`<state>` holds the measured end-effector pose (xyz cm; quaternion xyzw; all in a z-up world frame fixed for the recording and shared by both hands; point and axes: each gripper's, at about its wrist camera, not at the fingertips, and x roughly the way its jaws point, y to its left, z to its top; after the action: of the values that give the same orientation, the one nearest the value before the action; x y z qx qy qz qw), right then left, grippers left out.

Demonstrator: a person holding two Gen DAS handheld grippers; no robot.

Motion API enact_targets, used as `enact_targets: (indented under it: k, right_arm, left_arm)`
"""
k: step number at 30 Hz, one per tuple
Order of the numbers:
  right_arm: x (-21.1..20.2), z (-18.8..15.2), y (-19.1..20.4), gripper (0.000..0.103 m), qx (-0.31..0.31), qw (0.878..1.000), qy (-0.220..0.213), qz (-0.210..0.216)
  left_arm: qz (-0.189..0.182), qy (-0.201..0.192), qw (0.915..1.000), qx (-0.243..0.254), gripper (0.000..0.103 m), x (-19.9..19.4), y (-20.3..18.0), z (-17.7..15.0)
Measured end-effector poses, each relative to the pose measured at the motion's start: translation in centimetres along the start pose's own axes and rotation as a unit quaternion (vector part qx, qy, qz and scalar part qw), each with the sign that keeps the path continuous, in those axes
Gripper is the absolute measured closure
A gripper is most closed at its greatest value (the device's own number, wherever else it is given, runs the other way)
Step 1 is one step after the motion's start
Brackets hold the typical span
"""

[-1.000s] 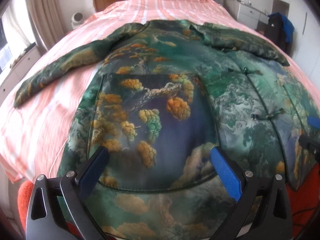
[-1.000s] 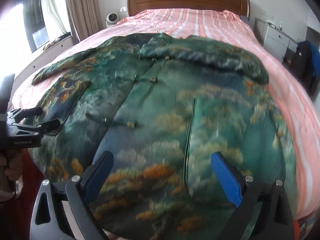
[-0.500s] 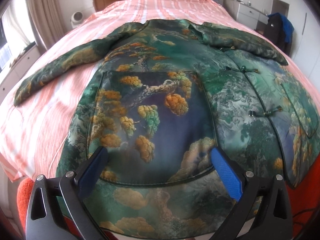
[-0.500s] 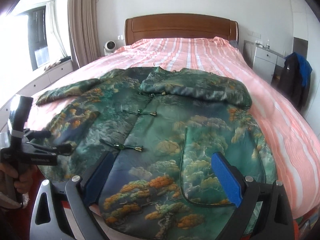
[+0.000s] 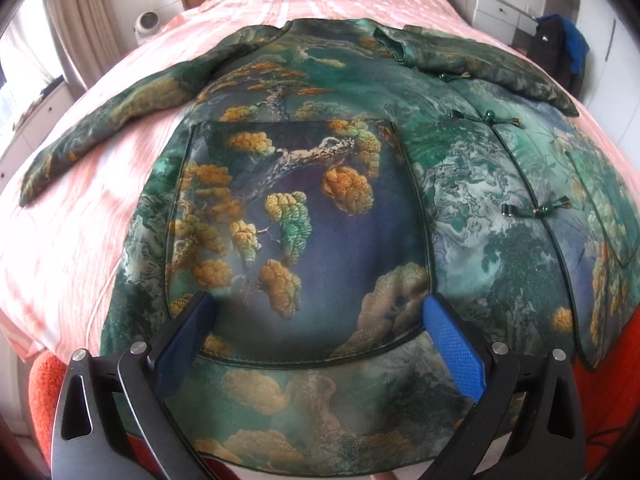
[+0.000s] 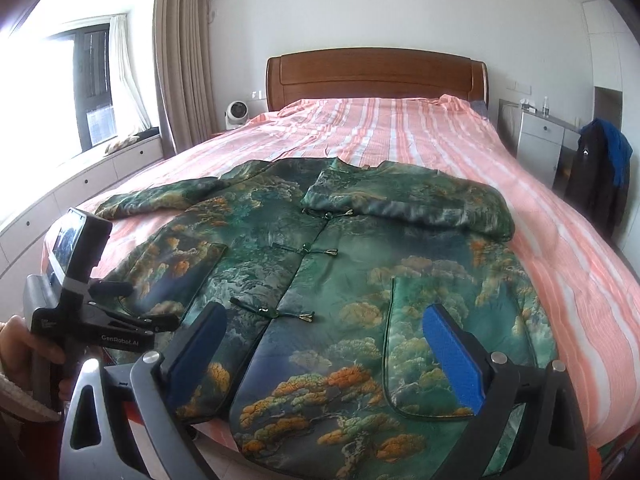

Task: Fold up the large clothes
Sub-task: 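Move the left gripper toward the other sleeve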

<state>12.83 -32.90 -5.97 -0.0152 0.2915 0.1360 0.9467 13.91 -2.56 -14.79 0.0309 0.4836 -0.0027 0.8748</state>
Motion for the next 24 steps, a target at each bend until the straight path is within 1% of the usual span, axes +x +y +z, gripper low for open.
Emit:
enact_targets:
  k: [2, 4, 6, 11, 15, 20, 24]
  right_arm:
    - [0.0, 0.0, 0.3, 0.005, -0.006, 1.000, 0.000, 0.001]
    - [0.0, 0.0, 0.5, 0.005, -0.009, 1.000, 0.000, 0.002]
    - [0.1, -0.1, 0.7, 0.005, -0.010, 1.000, 0.004, 0.005]
    - [0.1, -0.3, 1.0, 0.005, -0.015, 1.000, 0.004, 0.011]
    - [0.1, -0.4, 0.8, 0.005, -0.011, 1.000, 0.006, 0.012]
    - [0.4, -0.6, 0.8, 0.005, -0.007, 1.000, 0.014, 0.011]
    - [0.6, -0.6, 1.3, 0.005, -0.014, 1.000, 0.019, 0.016]
  left_arm:
    - [0.000, 0.005, 1.0000, 0.002, 0.000, 0.1, -0.1, 0.1]
    - [-0.012, 0.012, 0.9998, 0.003, 0.000, 0.1, -0.1, 0.1]
    - [-0.012, 0.017, 0.9998, 0.008, 0.000, 0.1, -0.3, 0.1]
    - [-0.003, 0.009, 0.9999, 0.012, 0.000, -0.3, -0.6, 0.2]
    - [-0.017, -0.012, 0.9998, 0.001, 0.000, -1.9, 0.0, 0.5]
    - [-0.026, -0.040, 0.9985, -0.028, 0.000, -4.6, 2.8, 2.0]
    - [-0.016, -0.070, 0.9962, -0.049, 0.000, -8.1, 7.0, 3.6]
